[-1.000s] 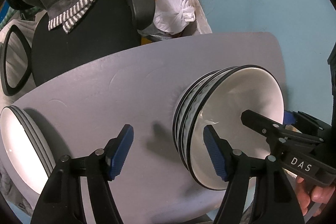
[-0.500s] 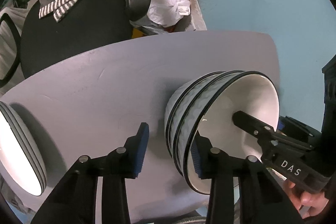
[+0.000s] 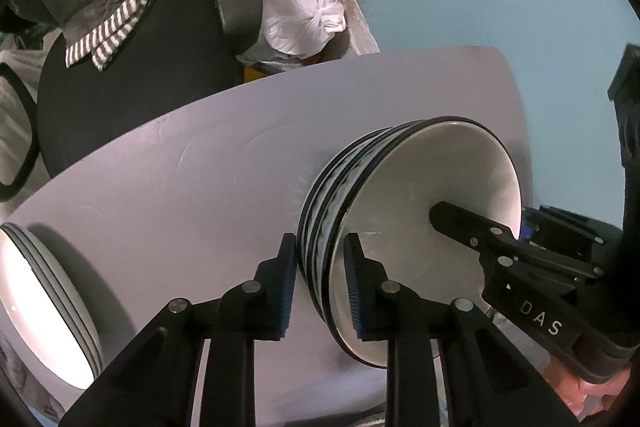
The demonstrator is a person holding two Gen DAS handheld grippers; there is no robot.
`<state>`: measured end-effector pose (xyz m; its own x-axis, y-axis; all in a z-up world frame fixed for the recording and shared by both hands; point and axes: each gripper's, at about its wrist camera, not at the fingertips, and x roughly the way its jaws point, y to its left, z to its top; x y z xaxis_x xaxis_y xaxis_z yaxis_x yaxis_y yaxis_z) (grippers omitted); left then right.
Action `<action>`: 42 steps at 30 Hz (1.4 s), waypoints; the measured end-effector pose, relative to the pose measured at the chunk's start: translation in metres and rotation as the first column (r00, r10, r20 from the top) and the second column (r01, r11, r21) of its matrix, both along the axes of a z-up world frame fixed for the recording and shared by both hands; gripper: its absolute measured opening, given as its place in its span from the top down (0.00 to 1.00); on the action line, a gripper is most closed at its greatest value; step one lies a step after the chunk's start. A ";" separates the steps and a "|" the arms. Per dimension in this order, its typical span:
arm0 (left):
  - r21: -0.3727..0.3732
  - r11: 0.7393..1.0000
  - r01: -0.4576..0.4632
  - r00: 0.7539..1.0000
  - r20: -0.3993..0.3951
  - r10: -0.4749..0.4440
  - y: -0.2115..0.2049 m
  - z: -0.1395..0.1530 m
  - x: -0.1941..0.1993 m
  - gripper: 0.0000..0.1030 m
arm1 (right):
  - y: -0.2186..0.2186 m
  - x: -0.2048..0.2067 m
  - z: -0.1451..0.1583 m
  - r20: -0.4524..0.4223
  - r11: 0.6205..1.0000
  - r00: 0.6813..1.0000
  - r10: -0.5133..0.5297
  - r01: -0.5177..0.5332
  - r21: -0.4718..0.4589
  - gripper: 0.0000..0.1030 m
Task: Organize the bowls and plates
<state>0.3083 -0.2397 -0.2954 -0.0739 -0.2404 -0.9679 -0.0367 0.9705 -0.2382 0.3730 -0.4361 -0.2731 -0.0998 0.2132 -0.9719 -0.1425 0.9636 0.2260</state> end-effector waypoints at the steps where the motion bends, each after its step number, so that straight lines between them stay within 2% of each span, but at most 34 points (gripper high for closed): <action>1: 0.004 1.000 0.003 1.000 0.000 -0.003 0.000 0.000 0.000 0.78 | 0.001 0.000 0.000 0.001 1.000 1.000 0.001 -0.001 -0.005 0.78; 8: 0.031 0.998 0.055 0.998 0.018 -0.056 -0.004 0.003 -0.003 0.79 | 0.007 -0.001 0.000 -0.001 0.999 1.000 0.002 -0.003 -0.038 0.80; 21: 0.054 0.997 0.051 0.999 0.007 -0.052 0.006 0.004 -0.010 0.83 | 0.017 -0.006 0.006 -0.005 0.998 1.000 0.016 -0.016 -0.056 0.83; 30: 0.055 0.998 0.023 1.000 0.012 -0.023 0.027 0.015 -0.024 0.83 | 0.032 -0.017 0.011 -0.018 0.999 0.999 0.036 -0.036 -0.036 0.83; 35: 0.089 0.996 0.021 1.000 0.006 -0.022 0.035 0.018 -0.035 0.83 | 0.046 -0.027 0.011 -0.028 0.998 0.998 0.049 -0.049 -0.029 0.83; 42: 0.079 0.997 -0.013 1.000 -0.006 0.013 0.055 0.025 -0.054 0.83 | 0.067 -0.041 0.012 -0.039 0.997 0.997 0.073 -0.075 -0.033 0.83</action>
<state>0.2545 -0.1847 -0.2704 -0.0779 -0.1647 -0.9833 -0.0507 0.9856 -0.1611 0.3315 -0.3693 -0.2610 -0.1511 0.1703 -0.9737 -0.2056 0.9581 0.1995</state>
